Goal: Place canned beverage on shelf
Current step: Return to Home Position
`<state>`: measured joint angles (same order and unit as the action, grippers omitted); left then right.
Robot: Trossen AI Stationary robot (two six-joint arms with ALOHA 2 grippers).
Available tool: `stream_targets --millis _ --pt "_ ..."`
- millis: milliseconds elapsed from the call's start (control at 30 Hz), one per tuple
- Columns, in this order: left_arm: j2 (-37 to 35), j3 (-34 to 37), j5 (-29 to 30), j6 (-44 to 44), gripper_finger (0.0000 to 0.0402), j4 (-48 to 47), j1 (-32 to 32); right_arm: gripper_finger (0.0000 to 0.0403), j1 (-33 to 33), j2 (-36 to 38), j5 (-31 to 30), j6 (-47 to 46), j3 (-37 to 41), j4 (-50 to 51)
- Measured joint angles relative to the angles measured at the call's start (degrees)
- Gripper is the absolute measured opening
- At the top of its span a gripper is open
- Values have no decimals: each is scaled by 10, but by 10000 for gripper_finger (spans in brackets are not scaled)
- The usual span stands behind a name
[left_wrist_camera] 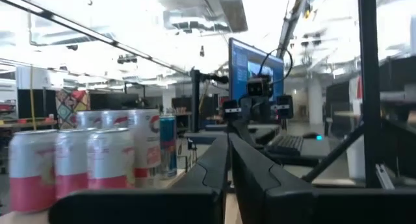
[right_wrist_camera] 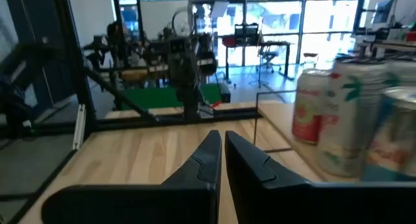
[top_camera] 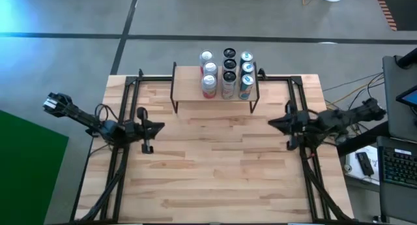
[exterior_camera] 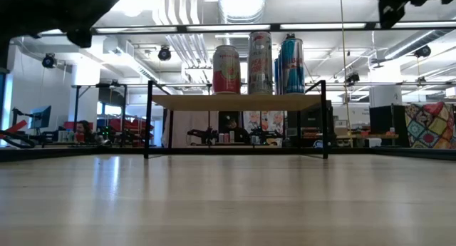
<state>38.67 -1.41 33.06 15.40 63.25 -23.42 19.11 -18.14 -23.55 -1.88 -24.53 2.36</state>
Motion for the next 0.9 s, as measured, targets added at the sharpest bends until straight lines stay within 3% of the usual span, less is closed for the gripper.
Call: stream_targets --millis 133,400,500,567,633,767,900 --pt "-53 5 13 2 1 -57 0 12 0 51 -3 -12 -2 48" --pt "-110 5 -6 -20 0 -150 0 12 0 135 -12 -9 76 21" --pt "-111 5 -45 -51 0 -198 1 12 0 141 58 -11 127 -66" --pt "-108 5 -48 -82 0 -221 4 12 0 136 121 -8 153 -147" --pt "-103 5 -49 -91 0 -230 8 12 0 130 145 0 162 -186" --pt "-97 5 -66 -86 0 -230 30 12 0 123 93 5 152 -138" --pt "-96 4 -158 -98 0 -238 81 12 0 125 59 22 136 -89"
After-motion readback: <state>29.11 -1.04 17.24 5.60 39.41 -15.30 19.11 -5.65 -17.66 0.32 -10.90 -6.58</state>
